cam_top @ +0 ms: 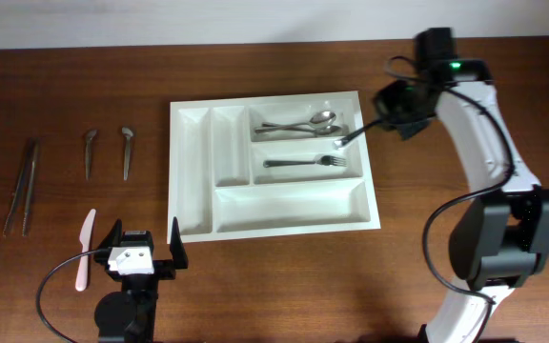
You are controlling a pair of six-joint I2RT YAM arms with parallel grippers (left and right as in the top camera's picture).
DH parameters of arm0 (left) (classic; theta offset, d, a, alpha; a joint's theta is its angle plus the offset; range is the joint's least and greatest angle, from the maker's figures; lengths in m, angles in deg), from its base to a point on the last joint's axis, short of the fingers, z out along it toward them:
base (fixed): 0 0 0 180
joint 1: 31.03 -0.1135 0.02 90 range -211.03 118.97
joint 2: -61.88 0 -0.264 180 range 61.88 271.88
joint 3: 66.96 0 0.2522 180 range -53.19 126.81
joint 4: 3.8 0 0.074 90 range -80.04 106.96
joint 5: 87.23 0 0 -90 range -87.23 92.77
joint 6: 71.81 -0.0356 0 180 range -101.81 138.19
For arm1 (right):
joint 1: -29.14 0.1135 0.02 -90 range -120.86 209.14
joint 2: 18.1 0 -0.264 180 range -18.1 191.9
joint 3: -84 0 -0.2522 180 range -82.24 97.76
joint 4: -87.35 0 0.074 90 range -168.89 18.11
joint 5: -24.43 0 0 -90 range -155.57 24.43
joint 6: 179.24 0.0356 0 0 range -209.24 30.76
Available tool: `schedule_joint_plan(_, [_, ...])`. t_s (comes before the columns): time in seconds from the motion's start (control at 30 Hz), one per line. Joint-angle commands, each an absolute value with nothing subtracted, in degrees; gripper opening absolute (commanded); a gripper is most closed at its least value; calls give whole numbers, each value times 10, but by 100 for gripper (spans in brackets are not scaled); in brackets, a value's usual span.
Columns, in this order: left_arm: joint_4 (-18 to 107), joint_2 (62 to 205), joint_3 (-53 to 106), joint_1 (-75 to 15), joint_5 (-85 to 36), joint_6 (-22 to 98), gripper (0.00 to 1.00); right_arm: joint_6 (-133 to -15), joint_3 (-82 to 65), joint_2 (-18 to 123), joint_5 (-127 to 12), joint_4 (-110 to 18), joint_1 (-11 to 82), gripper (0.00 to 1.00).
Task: Pack container
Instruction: 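Lift the fork and carry it left over the tray, then lower the fork beside the first fork and open the gripper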
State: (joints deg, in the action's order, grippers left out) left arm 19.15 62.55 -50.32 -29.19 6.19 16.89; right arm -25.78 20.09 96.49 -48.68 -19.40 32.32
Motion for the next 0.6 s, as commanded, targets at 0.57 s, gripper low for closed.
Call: schedule_joint_plan(0.57, [192, 622, -505, -294, 60, 160, 99, 16, 176, 968, -616, -199, 483, 4])
